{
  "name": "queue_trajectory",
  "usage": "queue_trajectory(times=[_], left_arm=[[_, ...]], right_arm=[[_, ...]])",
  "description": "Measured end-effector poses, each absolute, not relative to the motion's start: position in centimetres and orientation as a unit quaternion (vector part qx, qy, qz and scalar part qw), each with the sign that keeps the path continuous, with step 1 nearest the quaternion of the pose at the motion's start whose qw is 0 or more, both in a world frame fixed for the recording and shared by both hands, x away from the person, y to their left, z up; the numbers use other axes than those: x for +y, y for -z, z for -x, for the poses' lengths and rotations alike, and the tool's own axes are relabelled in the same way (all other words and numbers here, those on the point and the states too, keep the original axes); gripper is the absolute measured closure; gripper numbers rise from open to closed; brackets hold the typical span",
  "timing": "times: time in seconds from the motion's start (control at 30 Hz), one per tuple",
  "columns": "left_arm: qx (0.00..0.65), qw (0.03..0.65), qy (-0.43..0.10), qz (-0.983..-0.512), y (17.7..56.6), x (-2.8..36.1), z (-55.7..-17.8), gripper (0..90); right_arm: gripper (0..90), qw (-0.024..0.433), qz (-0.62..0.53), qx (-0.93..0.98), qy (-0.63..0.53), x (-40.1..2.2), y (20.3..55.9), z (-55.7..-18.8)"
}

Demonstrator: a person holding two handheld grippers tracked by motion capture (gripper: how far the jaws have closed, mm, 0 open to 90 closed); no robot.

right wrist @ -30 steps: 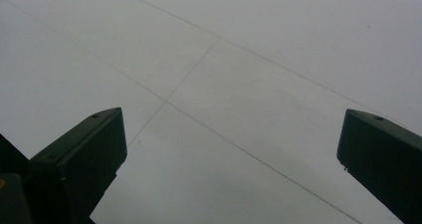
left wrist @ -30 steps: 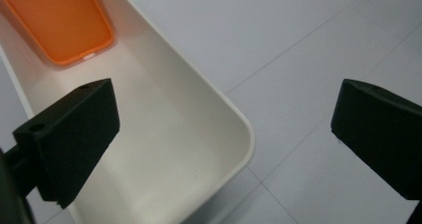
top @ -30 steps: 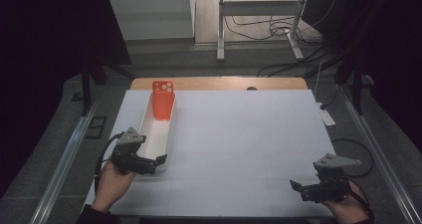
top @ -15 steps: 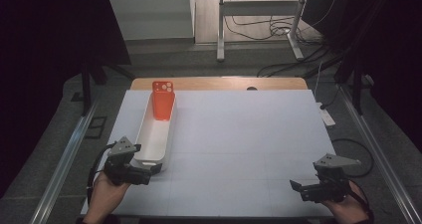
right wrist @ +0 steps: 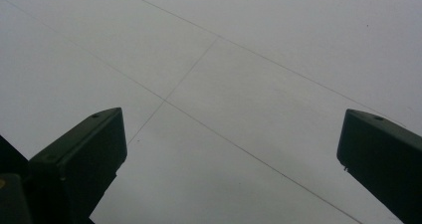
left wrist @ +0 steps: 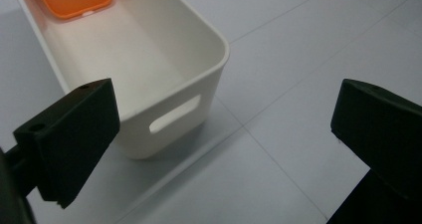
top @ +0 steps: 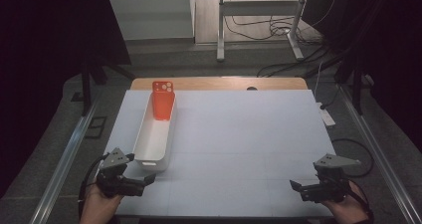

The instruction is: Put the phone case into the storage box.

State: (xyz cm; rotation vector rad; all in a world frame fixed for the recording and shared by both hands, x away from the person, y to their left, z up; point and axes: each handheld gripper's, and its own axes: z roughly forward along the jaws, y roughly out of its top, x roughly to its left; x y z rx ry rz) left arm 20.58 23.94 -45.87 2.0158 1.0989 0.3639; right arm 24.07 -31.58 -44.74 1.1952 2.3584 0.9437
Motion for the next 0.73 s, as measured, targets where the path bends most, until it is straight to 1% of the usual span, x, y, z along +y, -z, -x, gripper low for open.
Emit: queue_trajectory(times=[0.37, 0.47, 0.73], left_arm=[[0.447, 0.399, -0.14, -0.788, 46.5, 24.7, -19.0, 0.0], [0.447, 0.405, -0.146, -0.784, 46.4, 24.9, -18.6, 0.0], [0.447, 0.408, -0.149, -0.782, 46.4, 24.9, -18.5, 0.1]], right_arm=[[0.0, 0.166, -0.42, 0.829, -0.33, -31.6, 44.7, -24.1], [0.0, 0.167, -0.42, 0.829, -0.329, -31.5, 44.7, -24.1], [0.0, 0.166, -0.42, 0.83, -0.327, -31.5, 44.8, -24.1]])
